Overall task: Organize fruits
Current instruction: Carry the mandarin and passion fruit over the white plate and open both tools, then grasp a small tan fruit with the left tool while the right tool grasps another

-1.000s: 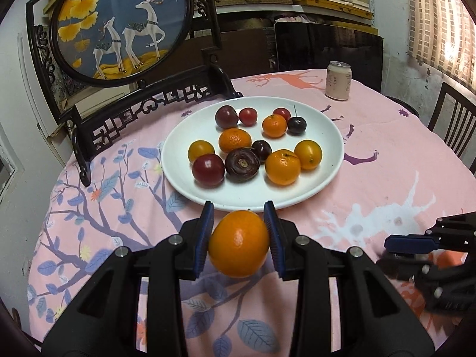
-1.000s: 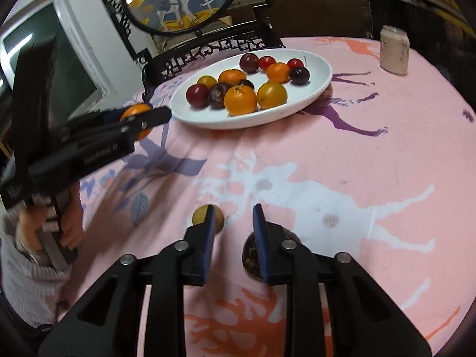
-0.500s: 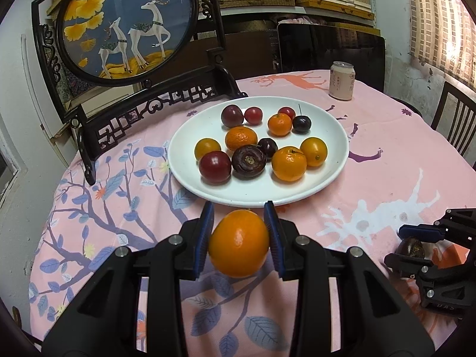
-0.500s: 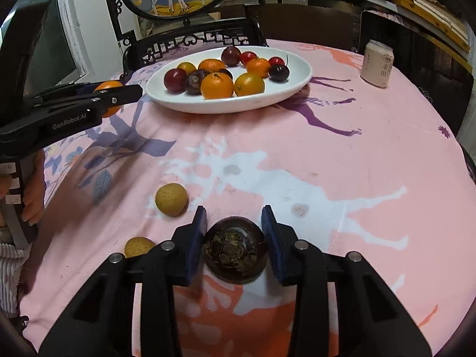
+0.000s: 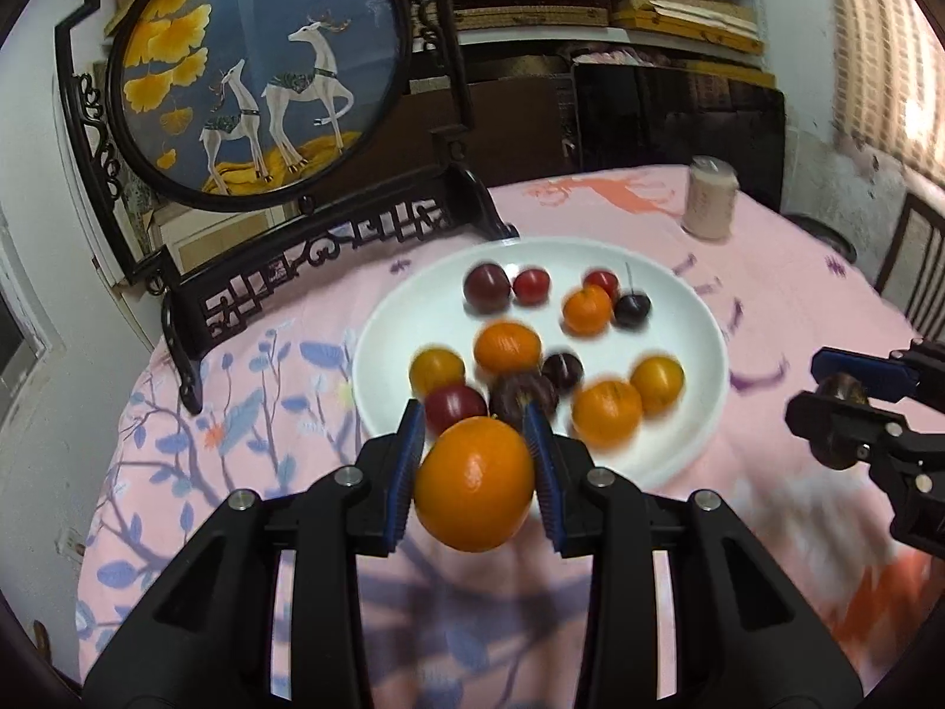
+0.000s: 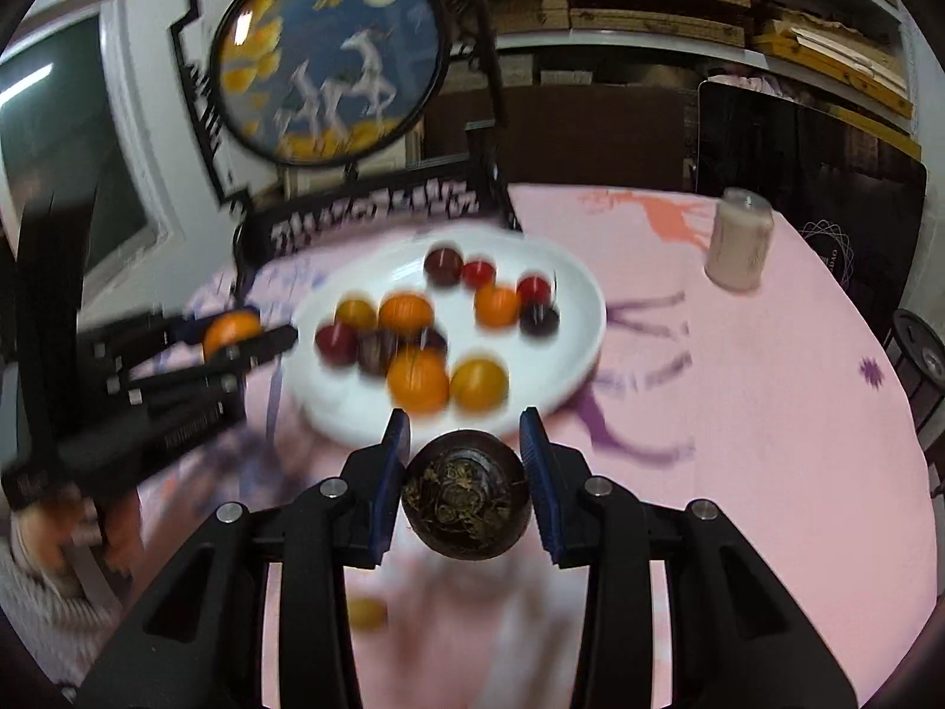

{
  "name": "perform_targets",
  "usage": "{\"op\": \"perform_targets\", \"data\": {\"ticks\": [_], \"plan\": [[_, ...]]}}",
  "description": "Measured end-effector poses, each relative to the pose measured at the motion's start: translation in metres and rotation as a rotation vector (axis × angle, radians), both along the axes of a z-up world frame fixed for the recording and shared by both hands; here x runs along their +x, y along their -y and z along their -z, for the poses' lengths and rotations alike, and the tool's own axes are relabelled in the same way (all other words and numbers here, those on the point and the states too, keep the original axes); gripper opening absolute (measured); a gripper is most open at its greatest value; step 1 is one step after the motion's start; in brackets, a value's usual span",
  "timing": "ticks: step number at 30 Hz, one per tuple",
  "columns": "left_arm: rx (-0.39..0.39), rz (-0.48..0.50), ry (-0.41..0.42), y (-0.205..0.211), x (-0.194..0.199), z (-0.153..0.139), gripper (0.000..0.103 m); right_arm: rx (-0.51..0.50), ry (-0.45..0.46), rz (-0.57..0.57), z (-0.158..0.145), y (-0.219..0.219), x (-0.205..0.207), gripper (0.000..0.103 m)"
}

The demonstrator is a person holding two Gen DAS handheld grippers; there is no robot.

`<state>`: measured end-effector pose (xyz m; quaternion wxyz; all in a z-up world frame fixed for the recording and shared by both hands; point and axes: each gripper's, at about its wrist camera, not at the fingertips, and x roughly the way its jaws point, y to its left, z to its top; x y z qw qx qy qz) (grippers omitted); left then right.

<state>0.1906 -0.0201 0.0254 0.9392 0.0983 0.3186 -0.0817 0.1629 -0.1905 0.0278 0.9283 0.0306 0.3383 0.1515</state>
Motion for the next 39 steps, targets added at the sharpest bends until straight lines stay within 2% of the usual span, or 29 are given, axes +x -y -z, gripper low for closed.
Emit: {"op": "perform_targets", "data": {"ticks": [4, 5, 6, 8, 10, 12, 15, 18, 21, 24, 27, 30, 32, 34, 38, 39], "plan": [[-0.052, -0.042, -0.013, -0.001, 0.030, 0.000, 0.036, 0.040, -0.027, 0.025, 0.006, -0.007, 0.048, 0.039], [-0.063, -0.047, -0.015, -0.002, 0.034, 0.002, 0.041, 0.054, -0.047, 0.020, 0.010, -0.009, 0.058, 0.039], [-0.075, -0.051, -0.018, -0.003, 0.037, 0.005, 0.052, 0.076, -0.066, 0.020, 0.016, -0.010, 0.067, 0.039], [-0.086, -0.041, -0.029, -0.005, 0.039, 0.010, 0.061, 0.123, -0.067, 0.030, 0.024, -0.010, 0.074, 0.047], [-0.078, -0.043, -0.034, -0.007, 0.039, 0.014, 0.065, 0.121, -0.060, 0.017, 0.026, -0.010, 0.075, 0.051], [-0.103, -0.052, -0.047, -0.013, 0.040, 0.015, 0.069, 0.115, -0.041, 0.032, 0.023, -0.006, 0.069, 0.053], [-0.131, -0.046, -0.062, -0.019, 0.033, 0.015, 0.069, 0.128, -0.043, 0.031, 0.019, 0.003, 0.057, 0.056], [-0.140, 0.001, -0.060, -0.018, 0.009, 0.014, 0.073, 0.136, -0.058, 0.011, 0.019, 0.014, 0.031, 0.057], [-0.101, 0.076, -0.054, -0.006, -0.026, 0.019, 0.078, 0.143, -0.071, -0.014, 0.023, 0.019, 0.002, 0.057], [-0.047, 0.130, -0.058, 0.009, -0.051, 0.029, 0.079, 0.159, -0.090, -0.062, 0.029, 0.020, -0.038, 0.057], [-0.017, 0.144, -0.064, 0.018, -0.063, 0.035, 0.079, 0.107, -0.090, -0.154, 0.038, 0.005, -0.087, 0.057], [-0.028, 0.126, -0.070, 0.015, -0.065, 0.036, 0.079, 0.023, -0.095, -0.236, 0.048, -0.017, -0.115, 0.057], [-0.051, 0.114, -0.083, 0.011, -0.066, 0.037, 0.079, -0.020, -0.098, -0.274, 0.052, -0.030, -0.121, 0.053], [-0.051, 0.114, -0.085, 0.010, -0.070, 0.039, 0.079, -0.072, -0.102, -0.277, 0.056, -0.041, -0.119, 0.044], [-0.029, 0.135, -0.076, 0.017, -0.079, 0.040, 0.079, -0.093, -0.167, -0.267, 0.071, -0.045, -0.111, 0.034], [-0.026, 0.148, -0.075, 0.020, -0.081, 0.041, 0.079, -0.095, -0.177, -0.266, 0.074, -0.045, -0.110, 0.029]]}}
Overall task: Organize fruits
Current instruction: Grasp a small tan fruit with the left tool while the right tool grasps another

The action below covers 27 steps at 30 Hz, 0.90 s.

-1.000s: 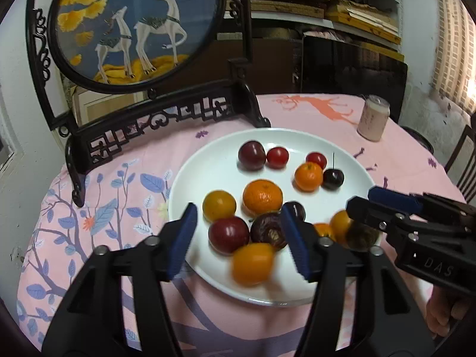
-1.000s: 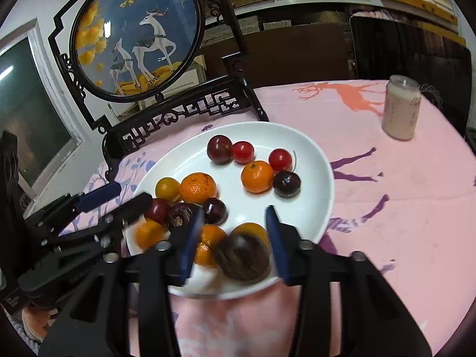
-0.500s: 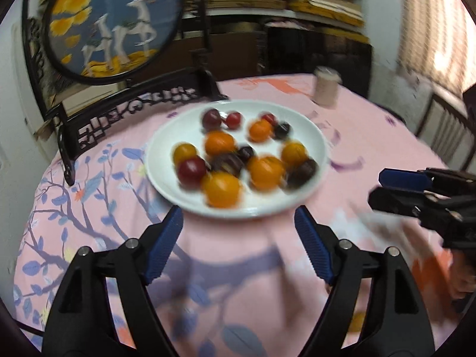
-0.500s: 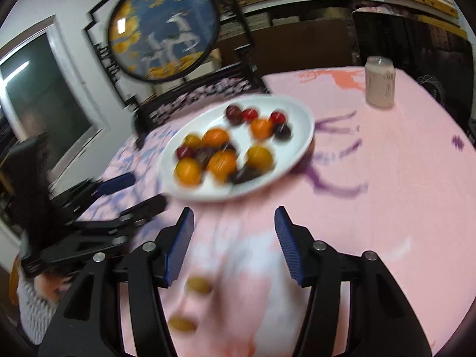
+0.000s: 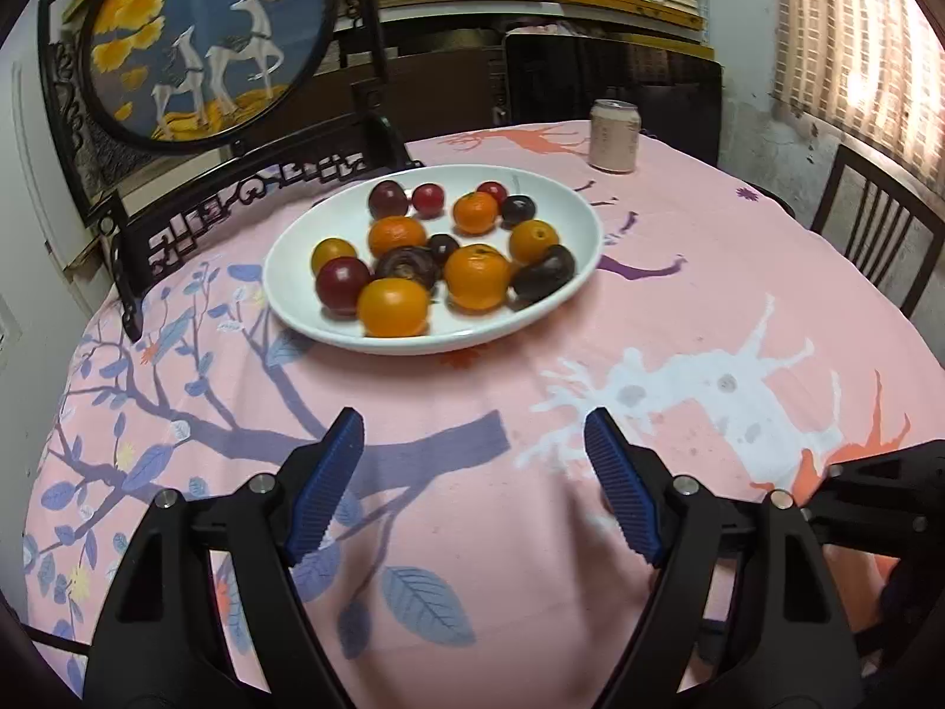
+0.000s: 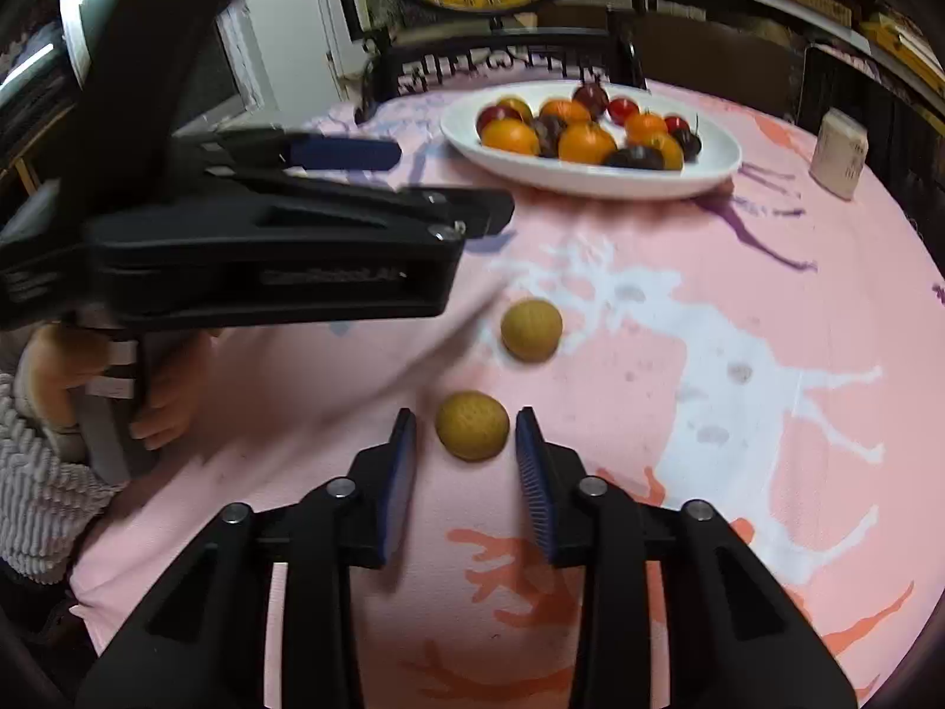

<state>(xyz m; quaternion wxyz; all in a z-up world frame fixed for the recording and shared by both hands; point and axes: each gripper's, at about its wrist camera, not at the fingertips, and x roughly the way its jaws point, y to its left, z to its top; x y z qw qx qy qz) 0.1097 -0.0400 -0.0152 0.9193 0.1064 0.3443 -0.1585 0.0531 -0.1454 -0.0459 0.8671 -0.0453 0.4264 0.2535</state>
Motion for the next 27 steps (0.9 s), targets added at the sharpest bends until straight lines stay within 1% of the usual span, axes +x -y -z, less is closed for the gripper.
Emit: {"op": "perform_targets", "data": {"ticks": [2, 7, 10, 13, 14, 15, 16, 17, 18, 20, 25, 26, 27], "plan": [[0.007, 0.023, 0.000, 0.005, -0.002, 0.002, 0.079, 0.005, 0.002, 0.004, -0.001, 0.002, 0.001, 0.027], [0.055, 0.099, 0.002, 0.022, -0.012, 0.009, 0.079, 0.008, 0.011, -0.029, -0.006, 0.008, -0.007, 0.027], [0.065, 0.135, -0.021, 0.030, -0.014, 0.015, 0.079, 0.016, 0.024, -0.043, -0.009, 0.013, -0.018, 0.027], [0.066, 0.166, -0.046, 0.037, -0.016, 0.022, 0.077, 0.036, 0.018, -0.019, -0.009, 0.021, -0.019, 0.027], [0.067, 0.174, -0.051, 0.038, -0.016, 0.023, 0.074, 0.042, 0.014, -0.013, -0.009, 0.023, -0.019, 0.027], [0.062, 0.186, -0.060, 0.040, -0.017, 0.024, 0.067, 0.046, 0.009, -0.007, -0.009, 0.024, -0.018, 0.027], [0.051, 0.202, -0.079, 0.042, -0.016, 0.026, 0.062, 0.044, 0.002, -0.003, -0.008, 0.025, -0.017, 0.027], [0.047, 0.211, -0.091, 0.043, -0.016, 0.028, 0.051, 0.042, -0.001, -0.003, -0.007, 0.024, -0.016, 0.027], [0.048, 0.217, -0.102, 0.045, -0.015, 0.030, 0.043, 0.041, -0.001, -0.005, -0.007, 0.024, -0.016, 0.027], [0.058, 0.225, -0.125, 0.048, -0.013, 0.035, 0.040, 0.038, -0.003, -0.003, -0.007, 0.024, -0.016, 0.026], [0.043, 0.233, -0.142, 0.049, -0.010, 0.038, 0.039, 0.039, -0.012, 0.002, -0.005, 0.024, -0.014, 0.026], [0.036, 0.234, -0.146, 0.048, -0.010, 0.038, 0.037, 0.038, -0.013, 0.003, -0.005, 0.025, -0.014, 0.026], [0.032, 0.236, -0.148, 0.048, -0.009, 0.037, 0.032, 0.038, -0.013, 0.005, -0.005, 0.025, -0.013, 0.026]]}}
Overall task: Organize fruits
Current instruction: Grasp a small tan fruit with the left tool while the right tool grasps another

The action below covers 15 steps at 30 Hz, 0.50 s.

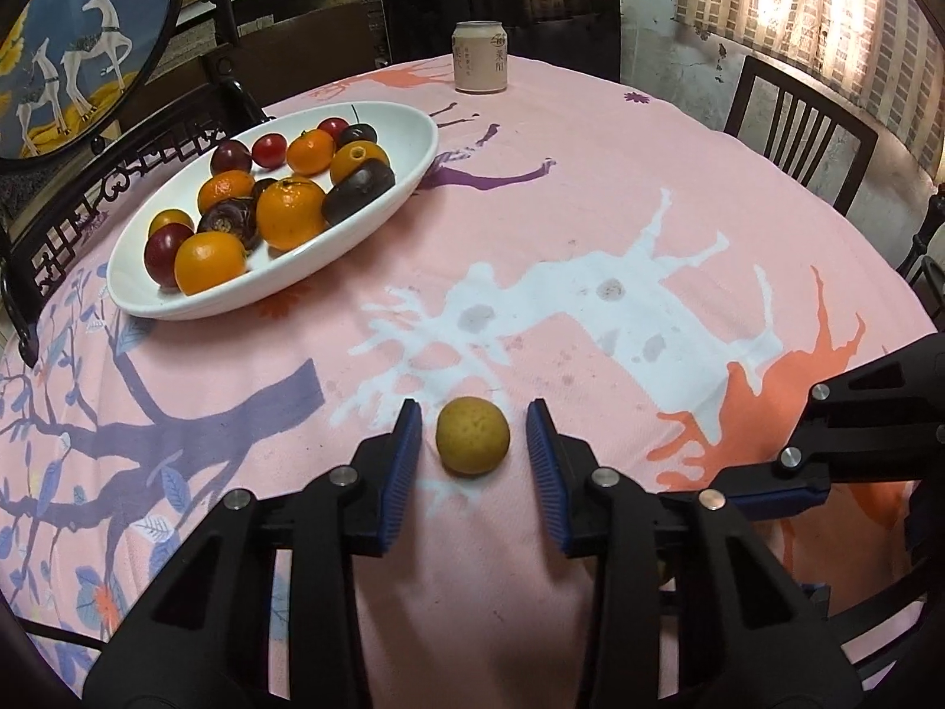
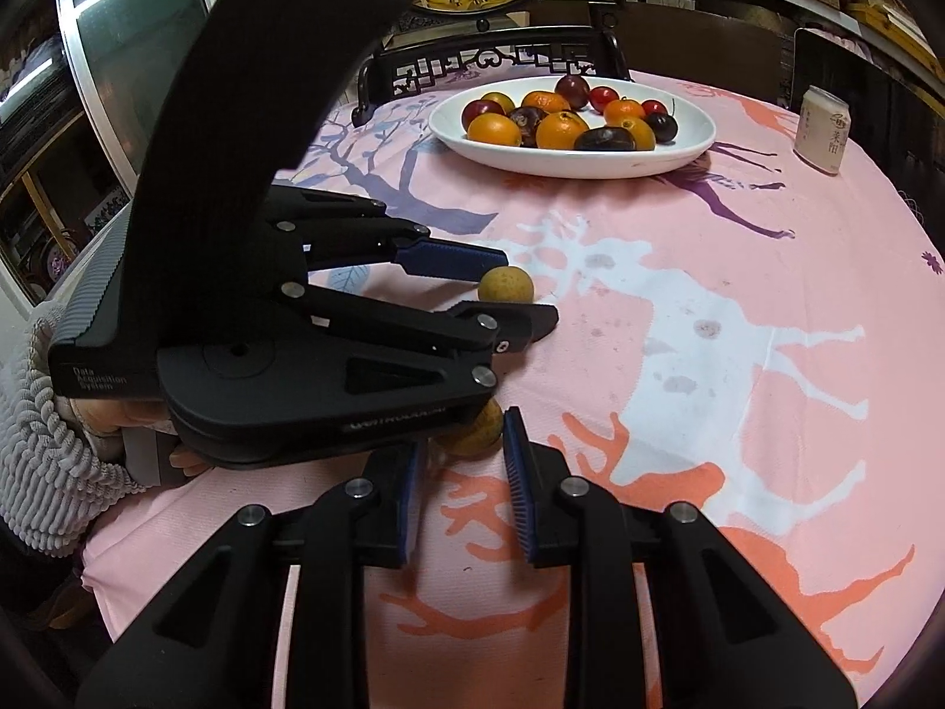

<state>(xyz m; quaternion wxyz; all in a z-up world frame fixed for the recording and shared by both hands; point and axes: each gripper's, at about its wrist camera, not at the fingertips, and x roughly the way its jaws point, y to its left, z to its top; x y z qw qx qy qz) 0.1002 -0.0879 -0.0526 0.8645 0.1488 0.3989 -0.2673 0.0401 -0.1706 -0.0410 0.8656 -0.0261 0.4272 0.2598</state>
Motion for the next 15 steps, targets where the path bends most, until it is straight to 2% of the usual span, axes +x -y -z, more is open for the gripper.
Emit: {"op": "perform_targets", "data": {"ticks": [2, 7, 10, 15], "plan": [[-0.011, 0.012, -0.007, 0.000, -0.001, -0.001, 0.024, -0.001, -0.002, 0.005, 0.000, 0.001, 0.001, 0.026], [0.000, 0.005, 0.011, 0.001, -0.004, -0.003, 0.024, 0.003, -0.007, 0.026, 0.000, 0.005, 0.002, 0.026], [0.009, -0.058, 0.073, -0.008, -0.004, -0.015, 0.024, 0.010, 0.001, 0.048, -0.002, 0.010, 0.003, 0.026], [-0.006, -0.219, 0.186, -0.040, 0.011, -0.052, 0.024, 0.054, 0.024, 0.108, -0.016, 0.026, 0.015, 0.026]]}}
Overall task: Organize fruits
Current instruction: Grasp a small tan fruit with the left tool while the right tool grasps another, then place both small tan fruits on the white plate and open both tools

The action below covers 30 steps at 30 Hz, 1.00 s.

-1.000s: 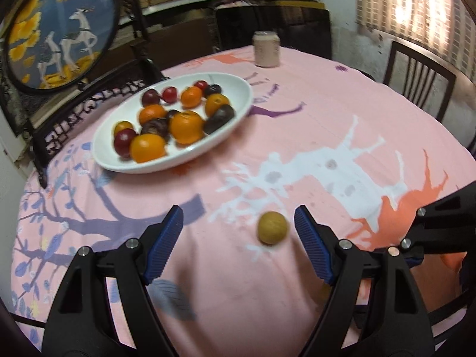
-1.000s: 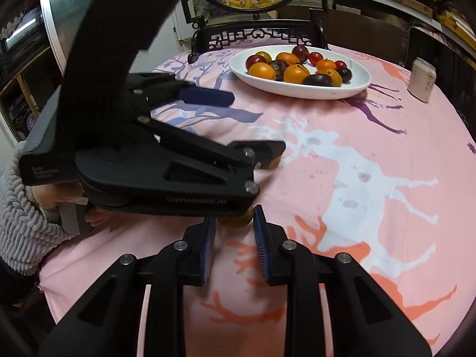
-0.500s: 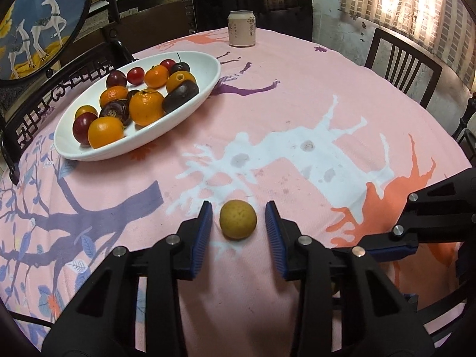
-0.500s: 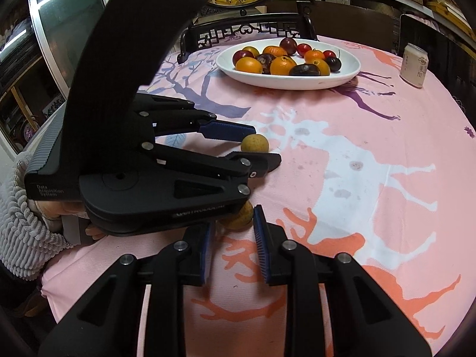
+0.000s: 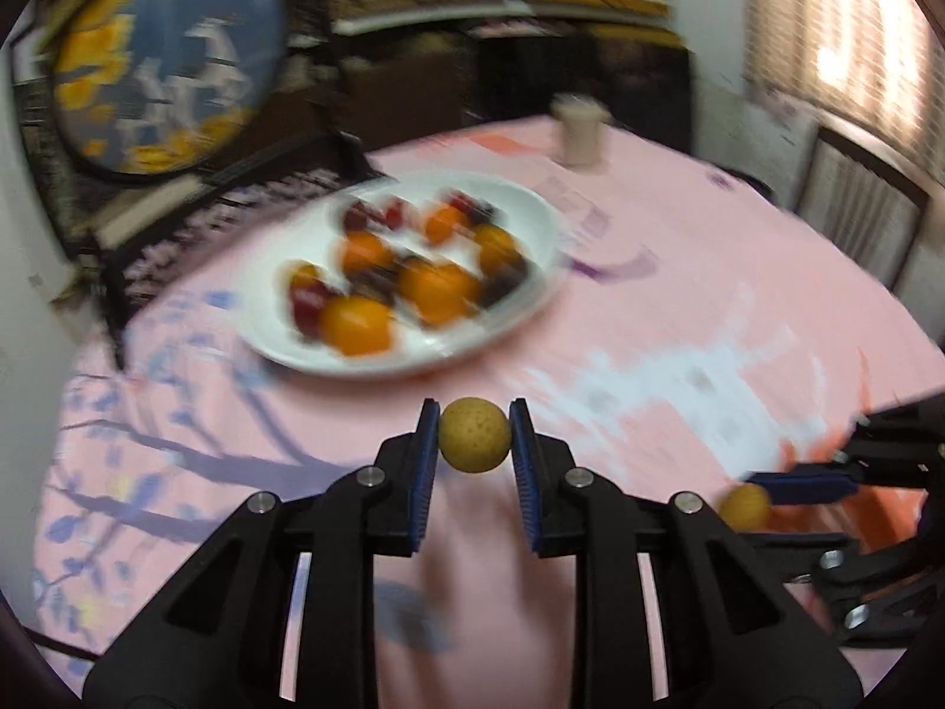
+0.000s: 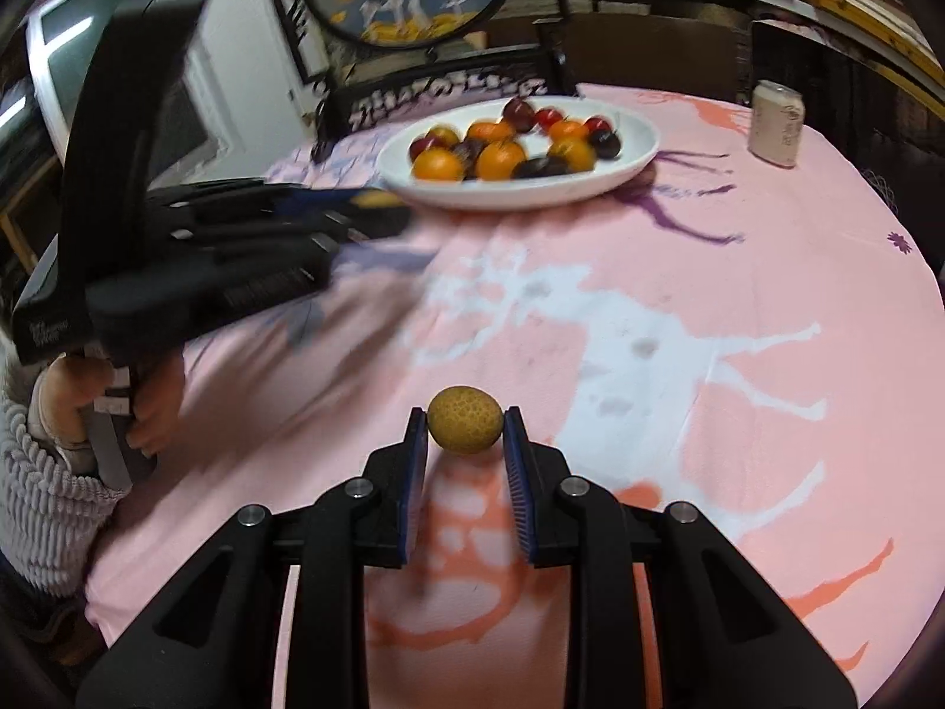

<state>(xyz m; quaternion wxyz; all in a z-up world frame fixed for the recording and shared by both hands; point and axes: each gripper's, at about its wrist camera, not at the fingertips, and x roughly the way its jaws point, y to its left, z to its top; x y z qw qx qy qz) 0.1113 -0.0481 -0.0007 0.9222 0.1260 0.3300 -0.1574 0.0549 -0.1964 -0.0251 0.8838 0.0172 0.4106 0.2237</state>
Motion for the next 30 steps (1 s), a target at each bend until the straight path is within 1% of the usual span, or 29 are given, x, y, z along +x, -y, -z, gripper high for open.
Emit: {"op": "perform_targets", "data": {"ticks": [2, 3, 6, 8, 10, 12, 15, 18, 21, 24, 25, 26, 27, 28, 29, 30], "plan": [[-0.017, -0.051, 0.017, -0.013, 0.016, -0.016, 0.024, 0.003, 0.004, 0.015, -0.012, 0.003, 0.016, 0.026], [-0.021, -0.086, 0.029, -0.019, 0.026, -0.026, 0.024, -0.005, 0.026, 0.032, -0.024, 0.005, 0.028, 0.026], [-0.027, -0.143, 0.054, -0.027, 0.050, -0.043, 0.024, 0.013, 0.086, 0.087, -0.054, 0.007, 0.064, 0.026], [-0.030, -0.178, 0.058, -0.028, 0.069, -0.048, 0.024, 0.037, 0.121, 0.130, -0.067, 0.008, 0.086, 0.026], [-0.031, -0.203, 0.054, -0.029, 0.088, -0.046, 0.024, 0.067, 0.139, 0.171, -0.072, 0.006, 0.114, 0.026], [-0.029, -0.224, 0.047, -0.027, 0.104, -0.040, 0.024, 0.079, 0.139, 0.200, -0.068, 0.000, 0.138, 0.026], [-0.025, -0.241, 0.029, -0.021, 0.123, -0.019, 0.024, 0.072, 0.108, 0.214, -0.049, -0.010, 0.172, 0.026], [0.018, -0.248, 0.029, -0.018, 0.132, -0.003, 0.024, 0.040, 0.110, 0.198, -0.041, -0.018, 0.185, 0.026], [-0.002, -0.250, 0.001, -0.024, 0.143, 0.007, 0.024, 0.039, 0.114, 0.192, -0.036, -0.021, 0.194, 0.026], [-0.015, -0.259, 0.000, -0.025, 0.149, 0.011, 0.024, 0.041, 0.093, 0.181, -0.031, -0.022, 0.200, 0.027], [-0.016, -0.256, -0.002, -0.024, 0.150, 0.011, 0.024, 0.039, 0.090, 0.182, -0.029, -0.022, 0.201, 0.027], [-0.014, -0.253, -0.004, -0.023, 0.150, 0.012, 0.025, 0.037, 0.085, 0.182, -0.028, -0.022, 0.203, 0.030], [-0.008, -0.251, -0.002, -0.021, 0.150, 0.013, 0.033, 0.035, 0.082, 0.182, -0.027, -0.022, 0.203, 0.047], [-0.003, -0.249, 0.000, -0.019, 0.149, 0.014, 0.039, 0.030, 0.086, 0.190, -0.027, -0.021, 0.203, 0.060], [0.001, -0.248, 0.010, -0.017, 0.148, 0.013, 0.053, 0.024, 0.103, 0.202, -0.028, -0.021, 0.201, 0.060], [0.007, -0.250, 0.023, -0.016, 0.146, 0.012, 0.062, 0.007, 0.124, 0.210, -0.029, -0.021, 0.199, 0.060]]}}
